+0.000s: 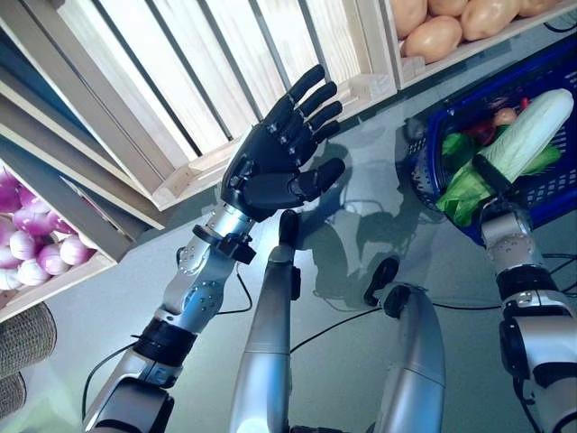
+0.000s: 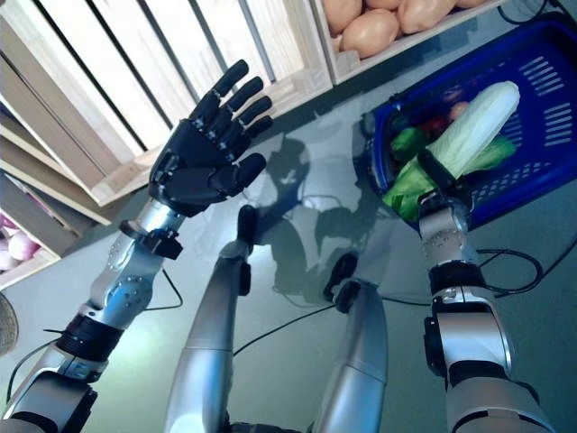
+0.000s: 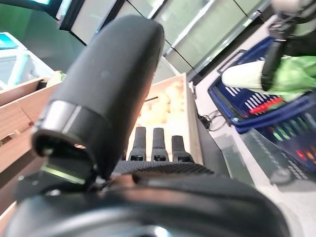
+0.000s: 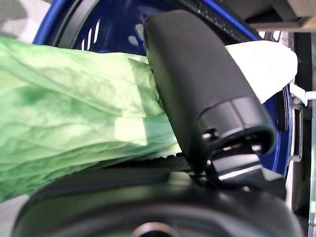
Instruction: Put vegetables into the basket
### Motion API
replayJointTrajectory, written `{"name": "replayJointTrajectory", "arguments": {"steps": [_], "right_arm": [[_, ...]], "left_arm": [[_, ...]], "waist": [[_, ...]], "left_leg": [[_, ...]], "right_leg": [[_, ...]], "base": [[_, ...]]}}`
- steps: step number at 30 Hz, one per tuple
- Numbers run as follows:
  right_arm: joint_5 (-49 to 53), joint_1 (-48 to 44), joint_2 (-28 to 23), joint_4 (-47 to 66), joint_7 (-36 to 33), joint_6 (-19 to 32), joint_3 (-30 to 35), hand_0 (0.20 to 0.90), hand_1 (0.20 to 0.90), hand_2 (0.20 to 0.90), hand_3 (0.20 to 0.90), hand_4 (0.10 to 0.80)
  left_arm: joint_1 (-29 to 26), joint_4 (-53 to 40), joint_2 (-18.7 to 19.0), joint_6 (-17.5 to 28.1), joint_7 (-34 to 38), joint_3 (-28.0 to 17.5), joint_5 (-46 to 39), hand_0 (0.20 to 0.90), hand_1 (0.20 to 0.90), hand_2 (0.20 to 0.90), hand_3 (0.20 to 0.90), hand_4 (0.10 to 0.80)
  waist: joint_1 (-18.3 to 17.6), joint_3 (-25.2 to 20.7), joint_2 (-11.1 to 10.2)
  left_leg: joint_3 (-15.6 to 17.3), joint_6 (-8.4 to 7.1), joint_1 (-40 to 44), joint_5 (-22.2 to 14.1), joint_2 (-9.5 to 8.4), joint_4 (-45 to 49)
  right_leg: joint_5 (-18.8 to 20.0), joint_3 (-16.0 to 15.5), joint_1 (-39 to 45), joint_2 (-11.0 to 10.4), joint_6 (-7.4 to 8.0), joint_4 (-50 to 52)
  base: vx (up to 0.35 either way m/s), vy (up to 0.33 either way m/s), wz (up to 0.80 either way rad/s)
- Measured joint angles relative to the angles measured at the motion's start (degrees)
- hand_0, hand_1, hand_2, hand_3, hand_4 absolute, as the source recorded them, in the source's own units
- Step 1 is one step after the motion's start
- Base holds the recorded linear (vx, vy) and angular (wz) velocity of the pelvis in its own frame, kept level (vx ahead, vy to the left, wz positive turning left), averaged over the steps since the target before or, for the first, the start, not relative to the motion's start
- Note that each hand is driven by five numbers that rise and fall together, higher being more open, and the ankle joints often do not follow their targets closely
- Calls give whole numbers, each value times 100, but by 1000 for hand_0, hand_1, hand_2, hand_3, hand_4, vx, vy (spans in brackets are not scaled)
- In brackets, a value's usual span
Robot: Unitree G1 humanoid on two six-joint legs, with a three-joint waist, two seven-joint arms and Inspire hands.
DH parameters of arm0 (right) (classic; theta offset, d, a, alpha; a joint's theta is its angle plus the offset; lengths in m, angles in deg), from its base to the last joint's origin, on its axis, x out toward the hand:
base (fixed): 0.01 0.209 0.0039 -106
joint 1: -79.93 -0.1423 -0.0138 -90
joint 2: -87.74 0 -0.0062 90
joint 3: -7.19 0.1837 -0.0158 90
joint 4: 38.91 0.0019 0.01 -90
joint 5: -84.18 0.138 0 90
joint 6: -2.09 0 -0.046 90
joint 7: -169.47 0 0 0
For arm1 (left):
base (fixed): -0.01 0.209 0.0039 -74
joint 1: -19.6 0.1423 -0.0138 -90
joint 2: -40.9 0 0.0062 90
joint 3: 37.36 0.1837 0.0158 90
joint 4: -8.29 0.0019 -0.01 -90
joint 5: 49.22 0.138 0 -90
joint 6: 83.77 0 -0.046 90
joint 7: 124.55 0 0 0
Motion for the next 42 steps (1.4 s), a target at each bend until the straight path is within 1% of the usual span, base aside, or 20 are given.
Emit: {"name": "replayJointTrajectory", "arguments": {"steps": [2, 5, 7, 10, 12, 14, 15, 22, 27, 30, 33, 35, 36, 38, 39, 40, 42], "right_arm": [[-4, -134, -23, 7, -155, 48, 3, 300, 300, 300, 300, 400], [-252, -191, -21, 131, -488, 323, 18, 300, 300, 300, 300, 400], [-251, -198, -21, 210, -713, 423, 55, 300, 300, 300, 300, 400], [-249, -203, -20, 268, -923, 436, 116, 300, 300, 300, 300, 400], [-248, -207, -20, 268, -1015, 437, 153, 300, 300, 300, 300, 400], [-246, -213, -20, 267, -1024, 438, 187, 455, 455, 455, 455, 504], [-243, -213, -20, 267, -1024, 438, 196, 900, 900, 900, 900, 800], [-234, -230, -20, 264, -1099, 438, 214, 900, 900, 900, 900, 800], [-334, -252, -10, 210, -1508, 441, 214, 900, 900, 900, 900, 800], [-748, -252, 3, 190, -1803, 613, 217, 900, 900, 900, 900, 800], [-1680, -252, 5, 144, -2309, 662, 211, 900, 900, 900, 900, 800], [-2273, -282, 10, 116, -2781, 669, 197, 900, 900, 900, 900, 800], [-2457, -287, 14, 64, -2885, 667, 193, 900, 900, 900, 900, 800], [-2687, -240, 38, 9, -3132, 666, 156, 900, 900, 900, 900, 800], [-2771, -245, 25, 13, -3236, 667, 139, 900, 900, 900, 900, 800], [-2897, -239, 31, 12, -3262, 668, 131, 900, 900, 900, 900, 800], [-2917, -174, 41, 15, -3262, 669, 112, 900, 900, 900, 900, 800]], "left_arm": [[-3, -17, 0, 0, -2, -3, 43, 900, 900, 900, 900, 800], [1, -24, 0, 1, -5, 14, 68, 900, 900, 900, 900, 800], [1, -24, 0, 1, -3, 14, 98, 900, 900, 900, 900, 800], [-4, -24, 0, 1, -2, 18, 142, 900, 900, 900, 900, 800], [-13, -25, 0, 5, -2, 18, 157, 900, 900, 900, 900, 800], [-19, -25, 1, 6, -2, 18, 157, 900, 900, 900, 900, 800], [-18, -25, 1, 6, -2, 18, 157, 900, 900, 900, 900, 800], [-44, -26, 1, 7, -2, 23, 158, 900, 900, 900, 900, 800], [-181, -34, 1, 14, 0, 68, 158, 900, 900, 900, 900, 800], [-192, -43, 1, 20, 3, 66, 157, 900, 900, 900, 900, 800], [-172, -42, 2, 20, 16, 69, 157, 900, 900, 900, 900, 800], [-178, -47, 4, 27, 27, 92, 157, 900, 900, 900, 900, 800], [-162, -55, 5, 28, 38, 115, 155, 900, 900, 900, 900, 800], [-118, -58, 12, 49, 42, 182, 153, 900, 900, 900, 900, 800], [-118, -72, 15, 71, 41, 192, 151, 900, 900, 900, 900, 800], [-121, -74, 20, 87, 37, 186, 150, 900, 900, 900, 900, 800], [-112, -75, 35, 92, 36, 183, 141, 900, 900, 900, 900, 800]], "waist": [[6, -1, 2], [-3, -1, 11], [4, 0, 18], [-10, 1, 22], [-7, 0, 25], [2, 0, 25], [3, 0, 25], [-25, 0, 26], [-17, 0, 28], [-19, 0, 48], [-14, 1, 68], [-8, 0, 90], [-35, 3, 107], [-33, -3, 115], [-40, -2, 116], [-33, -2, 116], [-26, -2, 116]], "left_leg": [[0, 0, -141, -1, -17, 78], [-19, 2, -354, -7, -58, 166], [-72, -15, -474, -75, -70, 308], [-89, -1, -592, -184, -78, 523], [-84, 4, -595, -191, -84, 538], [-99, 3, -595, -191, -97, 535], [-100, 3, -595, -191, -99, 535], [-81, -6, -602, -198, -99, 515], [-67, -13, -607, -226, -97, 539], [-61, -6, -606, -246, -94, 573], [-65, -3, -522, -246, -82, 527], [-78, 9, -325, -170, -71, 316], [-82, -7, -207, -165, -71, 244], [-84, -13, 75, -114, -63, -24], [-69, 13, 259, -8, -64, -231], [-39, 3, 444, 50, -48, -451], [13, 24, 770, 154, -9, -782]], "right_leg": [[-8, 57, -167, -5, -6, 89], [-8, 114, -392, -5, -7, 173], [-12, 120, -473, 9, -1, 226], [-45, 144, -541, 7, 4, 333], [-56, 150, -546, 6, -1, 348], [-56, 168, -555, 8, -2, 349], [-56, 176, -562, 10, -2, 352], [-62, 211, -600, 16, 0, 355], [-67, 226, -608, 23, 5, 353], [-67, 234, -593, 33, 5, 352], [-54, 222, -494, 53, 22, 282], [21, 192, -294, 90, 102, 94], [34, 122, -159, 85, 96, -3], [75, 98, 112, 95, 89, -210], [147, 84, 265, 111, 111, -394], [204, 63, 414, 129, 100, -578], [291, 51, 702, 181, 138, -872]], "base": [[0, 0, 0], [0, 0, 0], [-16, -5, -6], [-9, -8, -5], [0, 0, 0], [0, 0, 0], [0, 0, 0], [0, 0, 0], [0, 0, 0], [3, 1, -1], [-23, 2, -1], [40, -4, 1], [-71, 19, 0], [-73, 25, 2], [0, 0, 0], [1, 9, -3], [-10, 15, -7]]}}
